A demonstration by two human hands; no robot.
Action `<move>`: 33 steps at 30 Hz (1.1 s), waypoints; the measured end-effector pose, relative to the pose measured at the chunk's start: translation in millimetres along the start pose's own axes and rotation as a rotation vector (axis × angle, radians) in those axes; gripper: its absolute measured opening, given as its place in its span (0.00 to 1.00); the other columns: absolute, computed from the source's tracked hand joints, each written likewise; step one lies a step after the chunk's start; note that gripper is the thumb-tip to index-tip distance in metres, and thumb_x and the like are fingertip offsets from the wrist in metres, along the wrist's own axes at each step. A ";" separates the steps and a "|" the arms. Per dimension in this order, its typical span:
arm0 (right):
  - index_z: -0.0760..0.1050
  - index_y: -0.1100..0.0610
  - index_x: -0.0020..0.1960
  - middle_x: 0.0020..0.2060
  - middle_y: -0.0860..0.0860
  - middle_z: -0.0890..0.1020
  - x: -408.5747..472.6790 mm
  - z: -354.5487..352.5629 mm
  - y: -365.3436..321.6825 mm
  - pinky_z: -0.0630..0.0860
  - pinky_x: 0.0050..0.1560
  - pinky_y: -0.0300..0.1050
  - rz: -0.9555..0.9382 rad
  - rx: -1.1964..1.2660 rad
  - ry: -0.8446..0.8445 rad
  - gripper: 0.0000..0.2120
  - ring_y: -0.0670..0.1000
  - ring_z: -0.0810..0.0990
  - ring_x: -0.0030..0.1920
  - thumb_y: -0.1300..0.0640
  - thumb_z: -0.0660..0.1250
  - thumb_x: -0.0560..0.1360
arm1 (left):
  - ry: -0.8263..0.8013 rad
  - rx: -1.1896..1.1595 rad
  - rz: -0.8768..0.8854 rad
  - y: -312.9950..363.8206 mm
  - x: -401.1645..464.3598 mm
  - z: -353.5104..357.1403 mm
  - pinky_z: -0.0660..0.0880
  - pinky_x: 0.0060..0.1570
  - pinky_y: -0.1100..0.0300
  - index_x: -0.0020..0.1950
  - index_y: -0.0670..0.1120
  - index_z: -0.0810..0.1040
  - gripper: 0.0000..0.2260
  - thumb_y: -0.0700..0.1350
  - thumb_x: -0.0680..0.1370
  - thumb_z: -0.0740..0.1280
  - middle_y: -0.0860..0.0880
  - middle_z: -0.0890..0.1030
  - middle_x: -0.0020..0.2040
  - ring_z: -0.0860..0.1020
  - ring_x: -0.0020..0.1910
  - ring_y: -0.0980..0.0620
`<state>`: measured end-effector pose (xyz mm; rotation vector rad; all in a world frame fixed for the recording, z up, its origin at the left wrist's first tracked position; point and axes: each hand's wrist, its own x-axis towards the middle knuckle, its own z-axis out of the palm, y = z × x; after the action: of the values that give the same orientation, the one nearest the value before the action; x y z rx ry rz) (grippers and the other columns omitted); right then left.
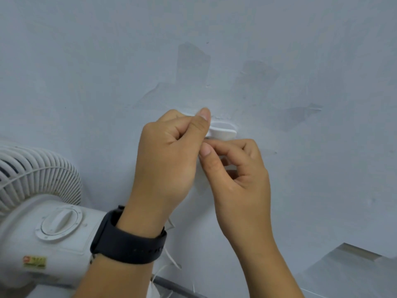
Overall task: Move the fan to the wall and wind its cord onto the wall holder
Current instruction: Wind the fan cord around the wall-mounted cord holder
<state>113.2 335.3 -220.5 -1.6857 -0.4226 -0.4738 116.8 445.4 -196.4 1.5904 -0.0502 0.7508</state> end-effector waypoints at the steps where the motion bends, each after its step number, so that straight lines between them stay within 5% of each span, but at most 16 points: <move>1: 0.86 0.44 0.52 0.46 0.46 0.78 -0.2 0.7 -0.5 0.75 0.45 0.34 0.011 0.009 -0.010 0.06 0.46 0.80 0.48 0.49 0.73 0.76 | -0.018 0.013 0.001 -0.2 0.0 -0.1 0.77 0.40 0.59 0.37 0.36 0.83 0.21 0.49 0.83 0.68 0.40 0.82 0.41 0.82 0.41 0.49; 4: 0.86 0.46 0.51 0.45 0.46 0.76 -0.8 4.3 1.5 0.72 0.45 0.31 0.005 -0.021 0.014 0.05 0.43 0.77 0.46 0.51 0.75 0.76 | -0.052 0.055 0.006 0.6 -2.0 1.7 0.72 0.38 0.70 0.32 0.42 0.82 0.21 0.50 0.83 0.69 0.46 0.79 0.38 0.79 0.37 0.58; 12: 0.86 0.49 0.47 0.41 0.47 0.85 0.6 -2.7 6.6 0.75 0.43 0.32 0.057 0.117 0.339 0.05 0.40 0.81 0.40 0.53 0.72 0.79 | -0.039 0.061 0.049 -0.6 -4.0 2.5 0.70 0.41 0.72 0.42 0.58 0.88 0.12 0.51 0.82 0.69 0.48 0.79 0.40 0.78 0.41 0.59; 17: 0.83 0.50 0.44 0.32 0.43 0.81 7.8 -11.7 14.9 0.73 0.38 0.31 0.092 0.123 0.492 0.04 0.40 0.76 0.33 0.56 0.76 0.77 | 0.011 0.095 0.056 -8.3 -6.1 7.2 0.70 0.40 0.71 0.42 0.43 0.87 0.15 0.49 0.83 0.68 0.45 0.77 0.39 0.77 0.40 0.53; 23: 0.83 0.50 0.41 0.31 0.46 0.81 4.7 -10.2 24.4 0.72 0.35 0.32 0.045 0.000 0.464 0.06 0.42 0.76 0.31 0.57 0.76 0.76 | 0.068 0.069 0.084 -12.8 -7.5 10.9 0.74 0.44 0.71 0.49 0.59 0.86 0.08 0.49 0.83 0.69 0.50 0.80 0.43 0.80 0.43 0.57; 27: 0.84 0.48 0.41 0.31 0.46 0.81 1.8 -1.6 35.8 0.75 0.37 0.38 0.054 -0.109 0.375 0.07 0.46 0.77 0.32 0.59 0.75 0.76 | 0.144 -0.104 -0.008 -21.4 -8.8 11.2 0.80 0.50 0.63 0.54 0.53 0.87 0.10 0.45 0.84 0.66 0.51 0.86 0.47 0.84 0.46 0.56; 33: 0.86 0.49 0.44 0.35 0.45 0.83 0.7 9.6 45.0 0.79 0.39 0.50 -0.018 -0.295 0.272 0.04 0.48 0.80 0.35 0.57 0.74 0.76 | 0.176 -0.321 -0.143 -22.1 -5.6 10.1 0.82 0.49 0.60 0.54 0.48 0.86 0.09 0.38 0.83 0.67 0.52 0.86 0.40 0.85 0.41 0.55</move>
<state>138.2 337.5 -259.1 -1.8672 -0.1741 -0.7986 126.7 438.3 -218.1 1.2065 0.0679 0.7279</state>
